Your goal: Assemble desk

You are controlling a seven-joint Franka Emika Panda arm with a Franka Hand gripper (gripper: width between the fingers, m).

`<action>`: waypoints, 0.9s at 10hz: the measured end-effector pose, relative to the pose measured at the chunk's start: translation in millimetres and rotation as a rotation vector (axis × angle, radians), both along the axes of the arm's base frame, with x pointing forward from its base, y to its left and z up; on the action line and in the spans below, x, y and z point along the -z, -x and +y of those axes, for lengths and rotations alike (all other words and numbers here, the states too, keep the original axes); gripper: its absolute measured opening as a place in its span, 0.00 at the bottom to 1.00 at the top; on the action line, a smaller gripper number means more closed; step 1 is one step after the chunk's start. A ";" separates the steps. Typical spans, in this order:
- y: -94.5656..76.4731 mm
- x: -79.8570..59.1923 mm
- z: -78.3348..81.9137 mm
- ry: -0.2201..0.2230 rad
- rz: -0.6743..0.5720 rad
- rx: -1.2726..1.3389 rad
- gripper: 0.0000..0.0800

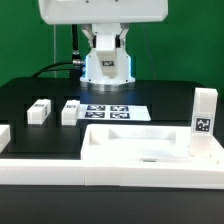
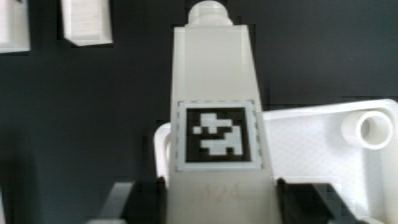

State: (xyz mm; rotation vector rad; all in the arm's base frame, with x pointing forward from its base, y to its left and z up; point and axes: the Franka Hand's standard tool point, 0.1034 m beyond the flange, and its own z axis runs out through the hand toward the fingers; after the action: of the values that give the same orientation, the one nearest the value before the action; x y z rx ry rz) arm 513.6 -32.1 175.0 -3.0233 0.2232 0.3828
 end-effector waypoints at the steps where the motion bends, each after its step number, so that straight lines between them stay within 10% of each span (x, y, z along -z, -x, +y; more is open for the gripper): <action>1: -4.6 -0.2 -1.2 0.009 -0.057 0.003 0.36; 3: -9.6 -4.3 -1.9 0.025 -0.174 0.008 0.36; 7: -84.7 -54.3 -27.1 0.026 -0.420 -0.026 0.36; 9: -83.9 -57.7 -30.7 0.066 -0.554 -0.010 0.36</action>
Offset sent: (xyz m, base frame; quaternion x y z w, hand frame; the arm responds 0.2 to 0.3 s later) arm 0.0871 -0.0086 0.0778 0.0220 0.0995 -0.0228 0.9945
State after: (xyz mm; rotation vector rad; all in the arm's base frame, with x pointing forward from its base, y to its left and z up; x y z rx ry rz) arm 597.4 -62.8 232.7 -3.0434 0.1773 -0.4693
